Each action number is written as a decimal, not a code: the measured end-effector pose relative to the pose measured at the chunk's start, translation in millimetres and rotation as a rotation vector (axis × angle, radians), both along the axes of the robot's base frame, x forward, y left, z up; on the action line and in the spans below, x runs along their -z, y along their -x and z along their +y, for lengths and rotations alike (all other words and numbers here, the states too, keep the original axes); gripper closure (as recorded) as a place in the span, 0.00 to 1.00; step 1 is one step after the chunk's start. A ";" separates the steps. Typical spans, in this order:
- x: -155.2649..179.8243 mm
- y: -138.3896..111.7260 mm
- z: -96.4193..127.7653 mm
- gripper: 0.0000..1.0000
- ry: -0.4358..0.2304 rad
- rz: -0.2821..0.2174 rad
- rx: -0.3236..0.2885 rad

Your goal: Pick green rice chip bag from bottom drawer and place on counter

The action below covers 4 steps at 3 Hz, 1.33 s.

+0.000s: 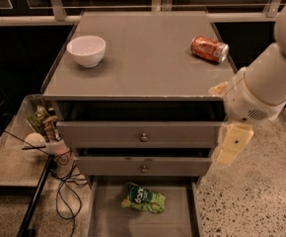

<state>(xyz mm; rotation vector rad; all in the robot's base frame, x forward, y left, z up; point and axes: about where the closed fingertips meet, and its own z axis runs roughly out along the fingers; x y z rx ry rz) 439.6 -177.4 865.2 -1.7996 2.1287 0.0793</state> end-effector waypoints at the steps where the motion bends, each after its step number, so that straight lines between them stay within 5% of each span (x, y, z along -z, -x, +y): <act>1: 42.2 3.0 2.1 0.00 -0.107 -0.029 -0.025; 2: 83.5 12.3 5.3 0.00 -0.225 -0.065 -0.042; 3: 131.3 16.0 9.2 0.00 -0.265 -0.067 -0.039; 4: 131.3 16.1 9.5 0.00 -0.266 -0.067 -0.039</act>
Offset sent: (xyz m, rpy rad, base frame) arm -0.0239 0.0042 -0.1390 0.3805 -0.1169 0.0535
